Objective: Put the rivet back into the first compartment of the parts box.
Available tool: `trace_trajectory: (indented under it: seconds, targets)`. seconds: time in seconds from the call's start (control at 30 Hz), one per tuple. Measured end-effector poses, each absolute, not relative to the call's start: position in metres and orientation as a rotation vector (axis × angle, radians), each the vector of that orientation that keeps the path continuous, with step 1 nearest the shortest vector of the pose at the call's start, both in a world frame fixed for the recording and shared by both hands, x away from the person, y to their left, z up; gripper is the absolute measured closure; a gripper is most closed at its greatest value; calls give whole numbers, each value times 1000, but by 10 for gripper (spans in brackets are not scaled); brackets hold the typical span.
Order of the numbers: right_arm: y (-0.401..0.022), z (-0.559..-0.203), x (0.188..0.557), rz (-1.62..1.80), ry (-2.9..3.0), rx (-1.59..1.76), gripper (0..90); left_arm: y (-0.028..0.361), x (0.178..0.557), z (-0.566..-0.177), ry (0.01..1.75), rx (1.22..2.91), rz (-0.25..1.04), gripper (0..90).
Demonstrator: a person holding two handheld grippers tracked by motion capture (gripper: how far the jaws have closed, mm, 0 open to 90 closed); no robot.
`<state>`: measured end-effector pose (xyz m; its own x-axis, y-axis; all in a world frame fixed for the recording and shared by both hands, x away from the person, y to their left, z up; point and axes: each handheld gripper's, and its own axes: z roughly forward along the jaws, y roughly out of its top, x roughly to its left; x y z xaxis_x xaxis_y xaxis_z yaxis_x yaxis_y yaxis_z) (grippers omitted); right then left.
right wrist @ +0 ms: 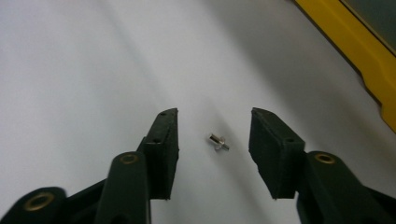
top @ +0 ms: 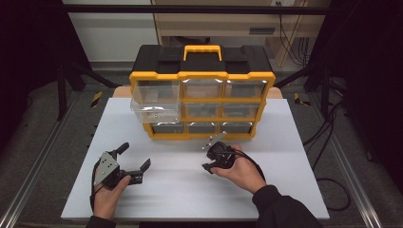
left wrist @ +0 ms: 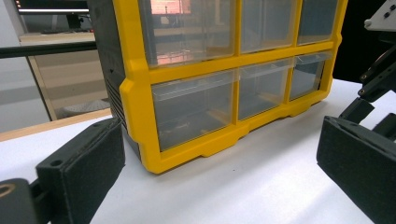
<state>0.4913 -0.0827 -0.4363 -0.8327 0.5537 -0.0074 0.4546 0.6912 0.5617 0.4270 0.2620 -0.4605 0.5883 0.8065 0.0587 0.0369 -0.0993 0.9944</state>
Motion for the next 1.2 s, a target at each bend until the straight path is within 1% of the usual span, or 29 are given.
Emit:
trace_trajectory:
  seconds: [0.17, 0.53, 1.1, 1.2]
  targets:
    - [-84, -440, 497, 825, 2724, 836, 614, 262, 427, -460, 737, 1548, 755, 10]
    - [-79, -450, 502, 773, 2773, 827, 637, 263, 427, -461, 738, 1548, 754, 10]
    - [-78, -456, 510, 754, 2790, 932, 767, 262, 428, -461, 738, 1551, 753, 10]
    - [-80, -456, 511, 744, 2787, 923, 760, 262, 428, -461, 738, 1551, 753, 10]
